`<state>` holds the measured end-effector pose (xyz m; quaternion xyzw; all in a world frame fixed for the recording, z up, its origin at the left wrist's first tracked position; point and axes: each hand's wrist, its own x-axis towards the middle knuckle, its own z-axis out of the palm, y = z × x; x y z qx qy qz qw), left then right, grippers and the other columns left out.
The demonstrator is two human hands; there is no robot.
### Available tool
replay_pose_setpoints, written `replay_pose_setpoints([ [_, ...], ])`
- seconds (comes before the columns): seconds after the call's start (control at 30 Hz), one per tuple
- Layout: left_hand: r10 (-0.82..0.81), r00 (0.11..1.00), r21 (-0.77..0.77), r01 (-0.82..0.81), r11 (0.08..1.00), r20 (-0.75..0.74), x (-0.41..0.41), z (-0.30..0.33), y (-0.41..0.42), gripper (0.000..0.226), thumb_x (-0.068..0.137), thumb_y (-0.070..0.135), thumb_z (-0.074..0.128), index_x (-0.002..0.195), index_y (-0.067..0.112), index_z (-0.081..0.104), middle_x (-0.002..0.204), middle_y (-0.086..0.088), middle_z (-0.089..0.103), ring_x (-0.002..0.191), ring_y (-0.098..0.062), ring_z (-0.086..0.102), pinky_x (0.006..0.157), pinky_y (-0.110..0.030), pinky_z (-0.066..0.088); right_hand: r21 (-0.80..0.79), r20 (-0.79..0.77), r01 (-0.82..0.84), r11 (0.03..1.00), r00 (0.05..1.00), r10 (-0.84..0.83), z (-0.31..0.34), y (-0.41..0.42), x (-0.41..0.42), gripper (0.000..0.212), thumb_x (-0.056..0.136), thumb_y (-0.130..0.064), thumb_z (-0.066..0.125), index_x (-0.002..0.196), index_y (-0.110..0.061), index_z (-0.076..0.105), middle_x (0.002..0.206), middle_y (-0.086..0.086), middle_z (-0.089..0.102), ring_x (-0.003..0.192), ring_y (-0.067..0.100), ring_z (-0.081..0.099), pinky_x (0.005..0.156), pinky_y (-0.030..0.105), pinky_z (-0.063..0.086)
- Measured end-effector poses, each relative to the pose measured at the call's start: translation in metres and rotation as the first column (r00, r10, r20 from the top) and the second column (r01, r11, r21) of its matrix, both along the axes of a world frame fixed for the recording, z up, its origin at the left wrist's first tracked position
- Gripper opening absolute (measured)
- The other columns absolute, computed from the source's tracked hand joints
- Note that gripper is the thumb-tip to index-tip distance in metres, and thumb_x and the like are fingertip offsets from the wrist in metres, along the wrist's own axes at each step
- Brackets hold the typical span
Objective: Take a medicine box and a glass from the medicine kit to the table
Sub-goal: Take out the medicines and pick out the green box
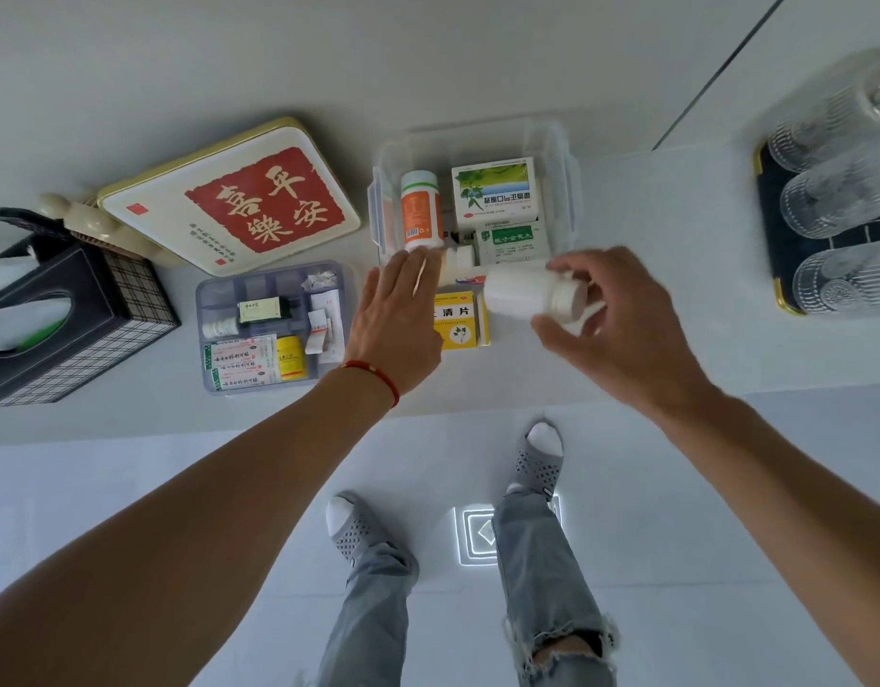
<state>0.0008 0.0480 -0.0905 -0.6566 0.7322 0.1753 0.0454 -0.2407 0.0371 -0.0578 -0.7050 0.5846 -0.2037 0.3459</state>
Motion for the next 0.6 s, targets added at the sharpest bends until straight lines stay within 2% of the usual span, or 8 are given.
replay_pose_setpoints([
  [0.13,-0.023,0.999,0.09,0.019,0.996,0.044,0.001,-0.009,0.005,0.097,0.085,0.013,0.058,0.158,0.014,-0.006,0.167,-0.009,-0.001,0.154,-0.031,-0.004,0.123,-0.058,0.01,0.102,-0.199,0.108,0.989,0.976,-0.086,-0.039,0.018,0.013,0.049,0.08,-0.023,0.08,0.126,-0.014,0.063,0.118,0.009,0.051,0.09,0.027,0.065,0.086,0.045,0.058],
  [0.23,-0.036,0.998,0.092,0.031,0.995,0.055,0.0,-0.012,0.004,0.099,0.084,0.015,0.059,0.158,0.013,-0.006,0.167,-0.01,-0.002,0.154,-0.031,-0.006,0.122,-0.059,0.011,0.12,-0.247,0.129,0.984,0.964,-0.096,-0.06,0.006,0.036,0.047,0.082,-0.021,0.08,0.124,-0.011,0.062,0.12,0.011,0.05,0.095,0.033,0.067,0.089,0.042,0.059],
  [0.37,-0.042,0.997,0.099,0.036,0.994,0.065,0.001,-0.012,0.005,0.101,0.083,0.019,0.062,0.158,0.012,-0.005,0.167,-0.01,0.002,0.154,-0.032,-0.003,0.121,-0.06,0.012,0.071,-0.321,0.181,0.981,0.935,-0.149,-0.077,0.003,0.066,0.051,0.084,-0.022,0.08,0.129,-0.015,0.056,0.124,0.007,0.051,0.107,0.027,0.065,0.087,0.039,0.059],
  [0.53,-0.052,0.996,0.139,0.042,0.989,0.067,0.002,-0.011,0.001,0.102,0.084,0.021,0.062,0.158,0.013,-0.008,0.167,-0.009,0.0,0.154,-0.031,-0.006,0.121,-0.061,0.011,0.072,-0.271,0.239,0.968,0.939,-0.211,-0.074,0.011,0.07,0.063,0.084,-0.022,0.082,0.138,-0.013,0.05,0.133,0.009,0.051,0.12,0.028,0.06,0.095,0.038,0.055],
  [0.6,-0.068,0.995,0.155,0.057,0.986,0.072,0.003,-0.009,0.0,0.102,0.086,0.023,0.062,0.158,0.013,-0.009,0.167,-0.008,-0.001,0.154,-0.03,-0.006,0.122,-0.06,0.011,0.041,-0.267,0.227,0.973,0.941,-0.208,-0.065,0.016,0.06,0.062,0.084,-0.023,0.081,0.137,-0.014,0.05,0.129,0.009,0.052,0.115,0.029,0.061,0.086,0.038,0.056],
])
